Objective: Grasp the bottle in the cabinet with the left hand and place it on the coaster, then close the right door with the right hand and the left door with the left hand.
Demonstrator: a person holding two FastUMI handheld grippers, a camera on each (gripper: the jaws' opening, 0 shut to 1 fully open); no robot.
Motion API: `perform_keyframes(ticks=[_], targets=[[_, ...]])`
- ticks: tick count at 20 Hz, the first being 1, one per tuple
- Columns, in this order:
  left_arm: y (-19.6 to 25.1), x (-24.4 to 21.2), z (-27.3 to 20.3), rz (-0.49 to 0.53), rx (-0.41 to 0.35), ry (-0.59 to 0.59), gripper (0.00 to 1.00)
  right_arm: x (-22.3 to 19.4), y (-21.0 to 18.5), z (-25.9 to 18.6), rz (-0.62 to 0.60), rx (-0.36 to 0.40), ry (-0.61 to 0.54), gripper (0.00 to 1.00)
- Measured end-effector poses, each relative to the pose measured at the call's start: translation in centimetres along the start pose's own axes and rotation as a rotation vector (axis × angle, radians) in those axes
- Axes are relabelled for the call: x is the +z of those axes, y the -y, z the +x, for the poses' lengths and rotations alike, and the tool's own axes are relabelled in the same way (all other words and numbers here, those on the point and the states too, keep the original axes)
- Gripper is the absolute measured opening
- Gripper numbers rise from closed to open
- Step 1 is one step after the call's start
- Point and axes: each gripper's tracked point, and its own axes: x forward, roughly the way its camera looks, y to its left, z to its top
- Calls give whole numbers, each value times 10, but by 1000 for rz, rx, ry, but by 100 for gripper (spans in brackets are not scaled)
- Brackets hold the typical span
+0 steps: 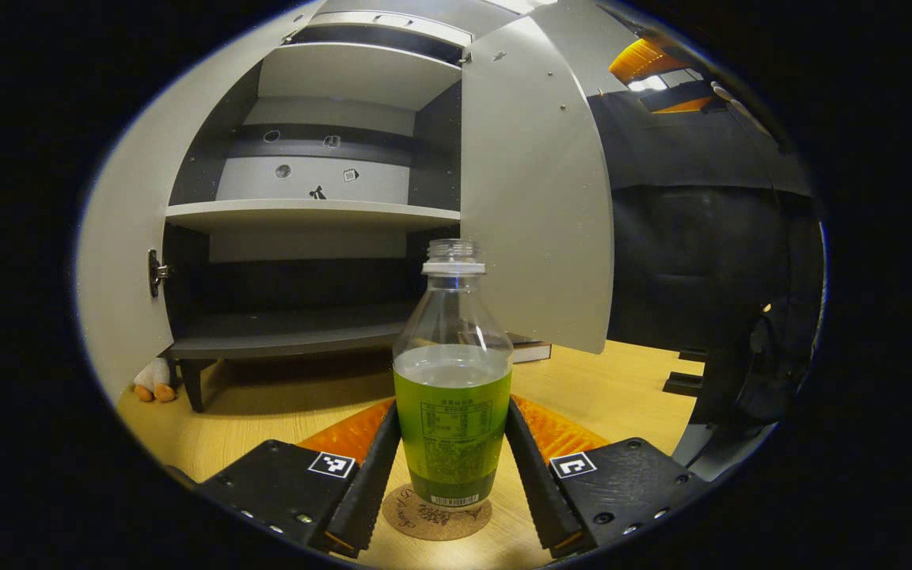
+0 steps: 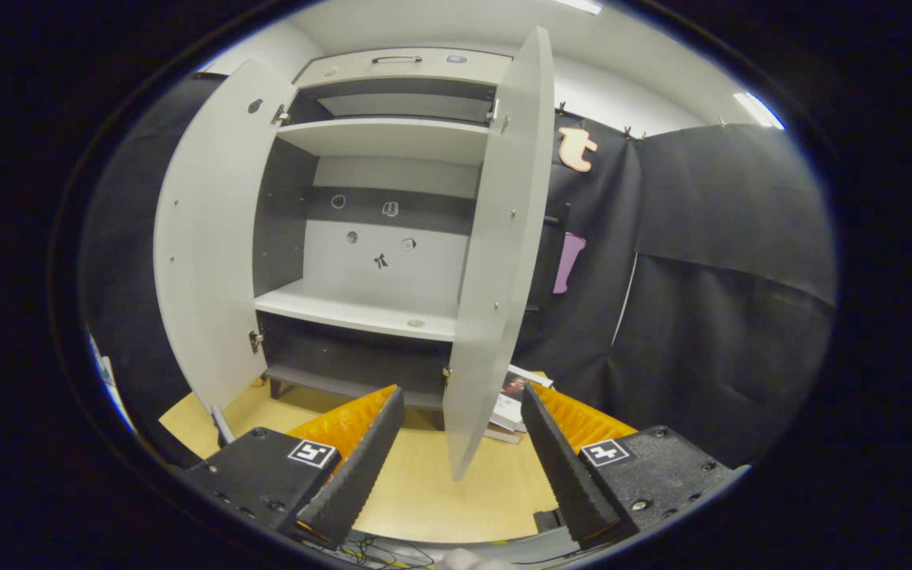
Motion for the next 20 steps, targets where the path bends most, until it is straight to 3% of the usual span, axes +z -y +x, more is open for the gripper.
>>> perform_keyframes(ticks=[1,5,6,13,19,20], targets=[[-2,-1,0,-4,7,5,74,-1,-1,1,-1,4,-3,98],[-7,-9,-4,-4,14,-12,78,-3,-7,2,-11,23,-5,98],[-6,-11,-5,2,13,-11,75,-2,-9,2,-13,28,-4,98],[-7,-23,-12,20,14,-15,74,-3,-15,-4,-40,45,0,98],[-16,-21,-17,36,50,-16,81,-6,-16,-9,-49,46,-8,98],[-17,-18,-16,44,55,-12,88,-6,-17,-10,-51,48,-7,98]])
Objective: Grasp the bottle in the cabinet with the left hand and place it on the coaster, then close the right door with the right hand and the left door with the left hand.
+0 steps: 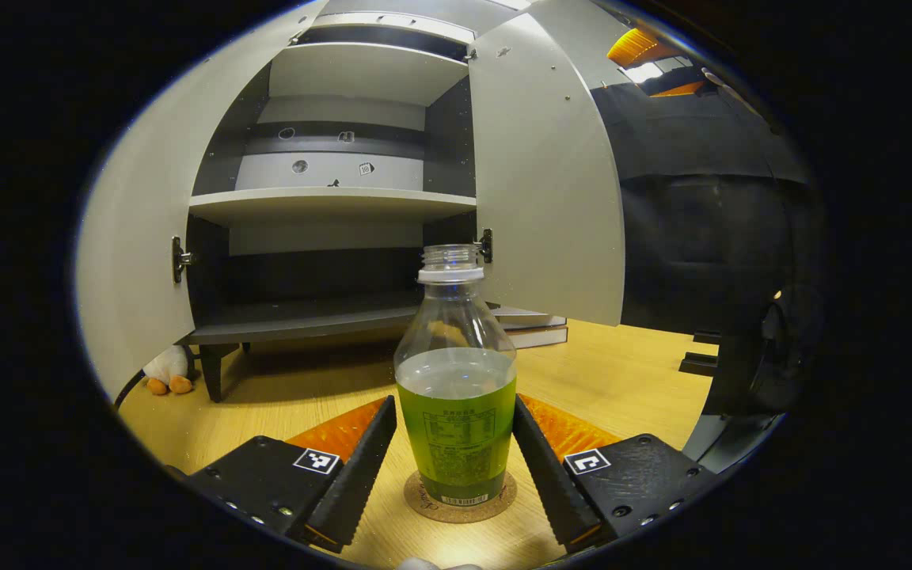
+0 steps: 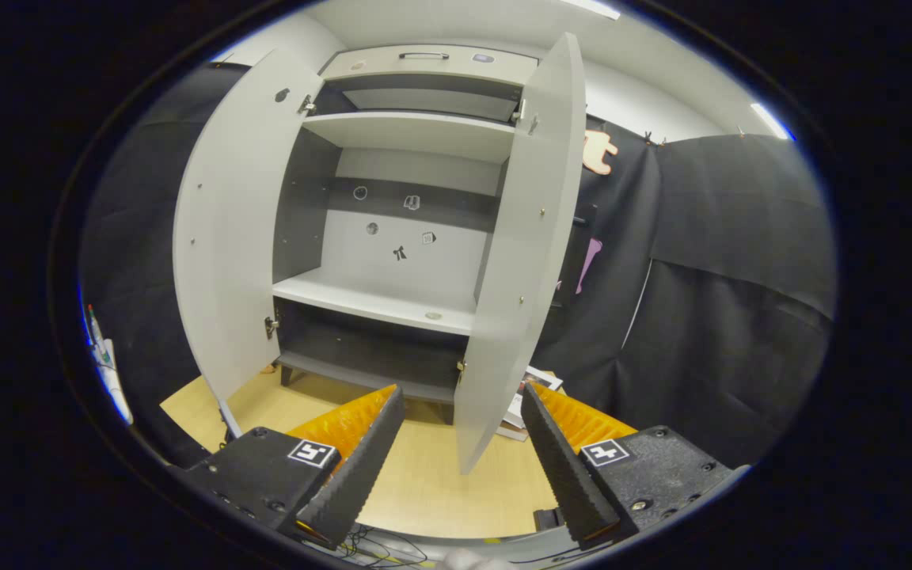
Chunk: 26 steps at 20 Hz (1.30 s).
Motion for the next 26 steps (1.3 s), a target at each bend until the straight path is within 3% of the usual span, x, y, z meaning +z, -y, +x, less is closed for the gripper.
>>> perform_keyframes(ticks=[3,17,24,26], targets=[[-4,12,-1,12,18,18,95,1,-3,-3,-10,6,6,98],[-15,167,-39,8,119,196,96,21,-10,-15,30,26,79,98],[-47,243,-89,-108,242,187,97,36,-2,-23,98,24,148,98],[-65,259,-110,-89,296,182,97,41,6,-25,108,8,172,98]])
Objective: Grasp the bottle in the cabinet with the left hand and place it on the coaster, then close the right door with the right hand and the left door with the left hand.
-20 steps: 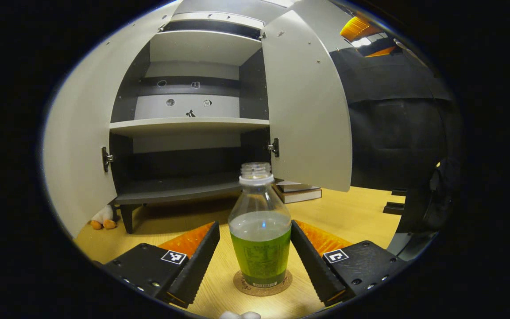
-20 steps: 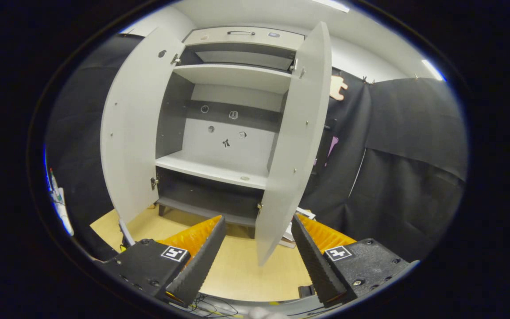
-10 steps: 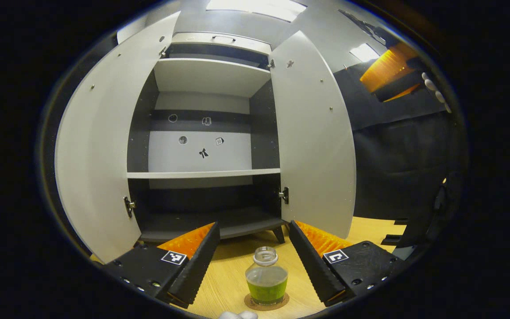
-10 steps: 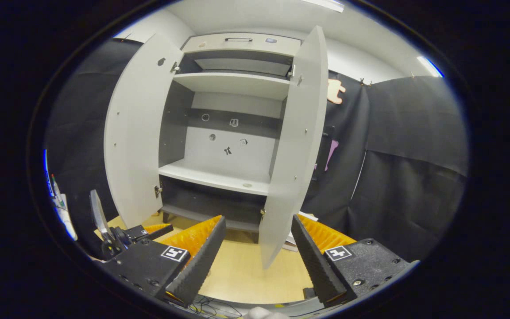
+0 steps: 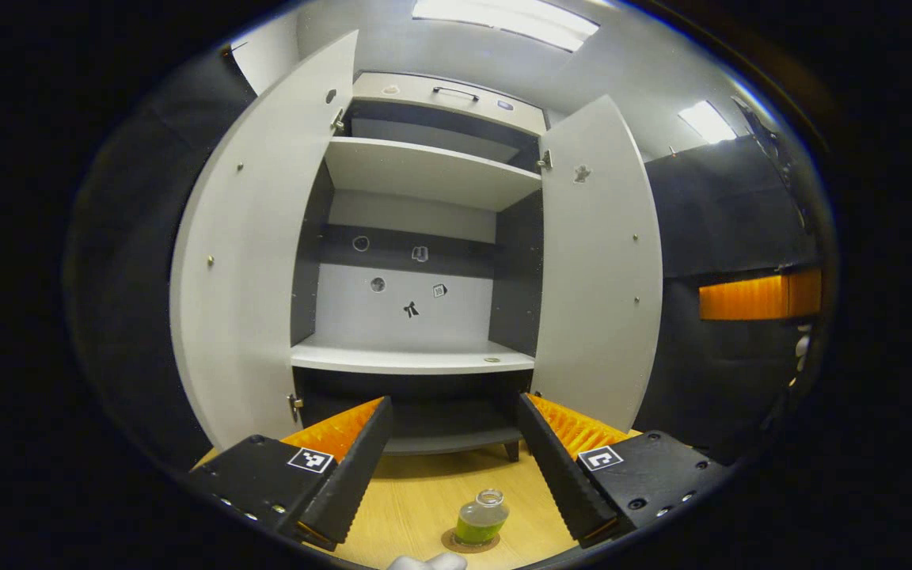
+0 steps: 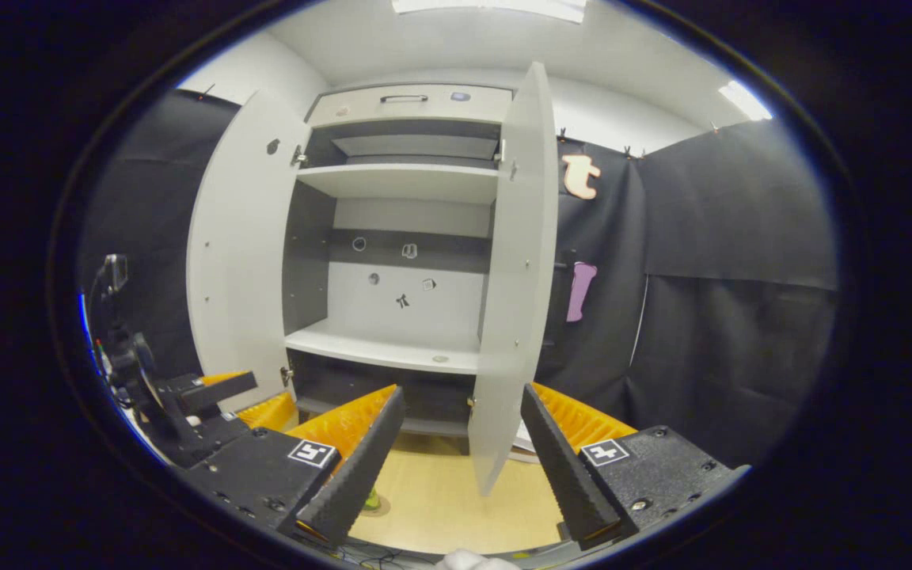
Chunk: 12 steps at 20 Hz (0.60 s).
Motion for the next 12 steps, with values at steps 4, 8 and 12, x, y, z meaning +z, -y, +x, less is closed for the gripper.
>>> perform_keyframes(ticks=[4,8,12], targets=[[-34,28,-26,26,73,-25,96,0,30,1,25,-46,16,96],[-58,37,-61,46,157,-47,95,-4,83,14,64,-127,5,98],[-63,40,-78,65,220,-70,94,3,140,48,94,-179,3,98]])
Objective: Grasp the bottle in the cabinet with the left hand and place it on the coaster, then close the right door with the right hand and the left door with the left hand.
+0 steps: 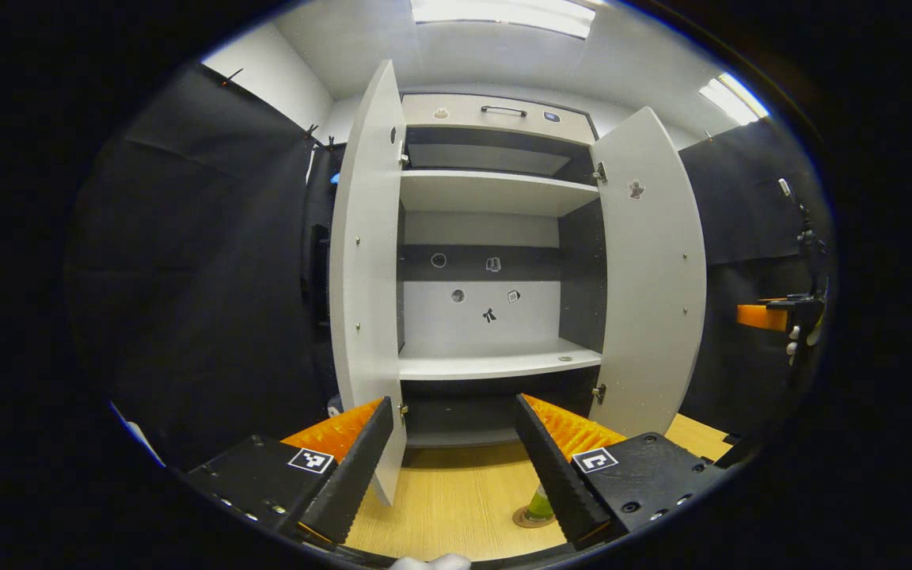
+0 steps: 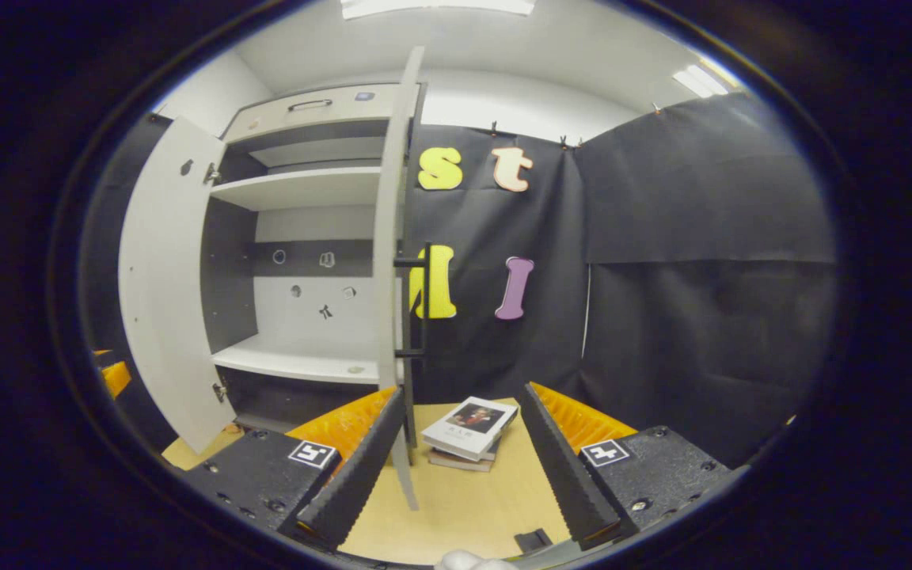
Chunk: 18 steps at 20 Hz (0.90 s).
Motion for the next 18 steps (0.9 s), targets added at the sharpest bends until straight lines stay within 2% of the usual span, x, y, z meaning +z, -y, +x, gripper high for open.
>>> perform_keyframes(ticks=[2,5,9,11,13,15,18], targets=[[2,5,-9,4,32,-3,94,11,17,25,13,2,1,98],[4,10,-12,-3,91,-3,94,29,26,63,20,55,1,98],[13,14,-10,-16,175,-8,94,52,10,98,4,183,26,98],[16,17,-9,-10,219,-5,94,58,-2,106,-7,258,36,96],[20,21,-10,0,258,1,94,58,-6,108,-23,301,32,97],[24,22,-11,1,289,2,94,55,-10,108,0,332,10,94],[28,19,-15,-1,322,-7,94,56,-26,104,11,374,-15,96]])
